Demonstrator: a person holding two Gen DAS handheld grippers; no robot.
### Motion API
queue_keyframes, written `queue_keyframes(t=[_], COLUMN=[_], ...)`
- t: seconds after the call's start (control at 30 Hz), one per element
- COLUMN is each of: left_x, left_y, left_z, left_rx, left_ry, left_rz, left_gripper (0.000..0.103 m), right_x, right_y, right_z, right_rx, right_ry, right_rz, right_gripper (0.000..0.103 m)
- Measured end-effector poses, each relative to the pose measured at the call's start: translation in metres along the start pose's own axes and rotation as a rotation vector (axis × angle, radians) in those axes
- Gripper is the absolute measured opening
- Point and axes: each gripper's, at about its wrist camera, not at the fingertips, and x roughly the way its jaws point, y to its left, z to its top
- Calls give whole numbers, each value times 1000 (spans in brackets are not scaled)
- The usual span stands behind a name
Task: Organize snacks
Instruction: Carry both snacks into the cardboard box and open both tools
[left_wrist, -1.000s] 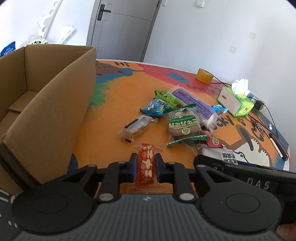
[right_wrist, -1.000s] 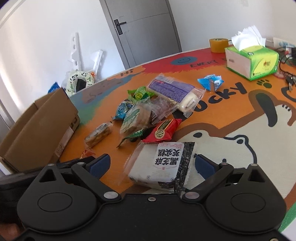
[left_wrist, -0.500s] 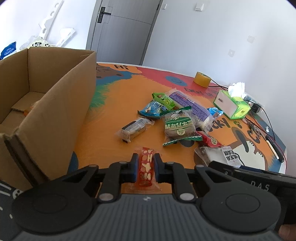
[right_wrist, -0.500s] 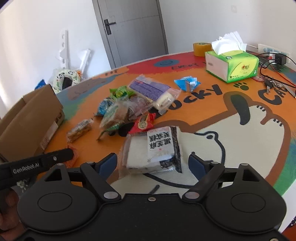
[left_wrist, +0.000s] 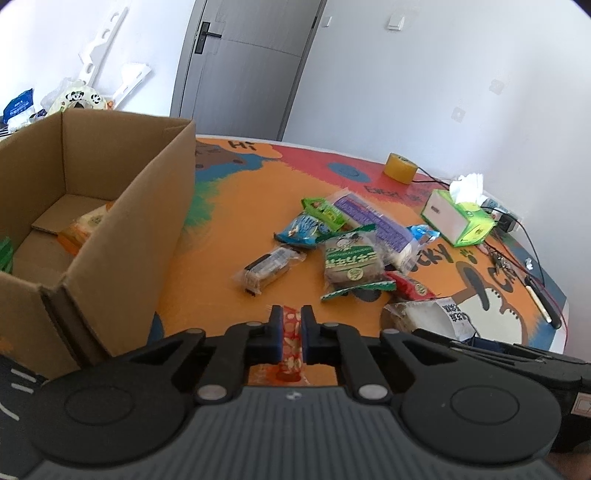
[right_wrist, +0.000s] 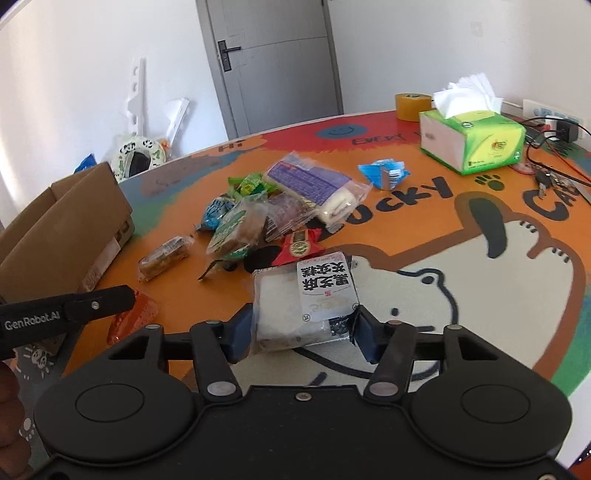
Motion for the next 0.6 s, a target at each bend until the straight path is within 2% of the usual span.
queue_keyframes(t=[0.3, 0.43, 0.53, 0.6], left_x=[-13, -11, -8, -4], left_y=[-7, -9, -10, -10], left_z=[2, 0, -1, -1], left_rx=[12, 27, 40, 43], left_ry=[-29, -7, -4, 7], left_rz=[5, 6, 43, 62], left_gripper=[7, 8, 17, 42], right_x=[-23, -27, -27, -25], right_y=[-2, -6, -9, -12], right_z=[0, -2, -3, -4], right_rx=[7, 21, 28, 36], right_ry=[-45, -50, -48, -42], right_rz=[37, 42, 36, 34], right_gripper=[55, 55, 55, 55])
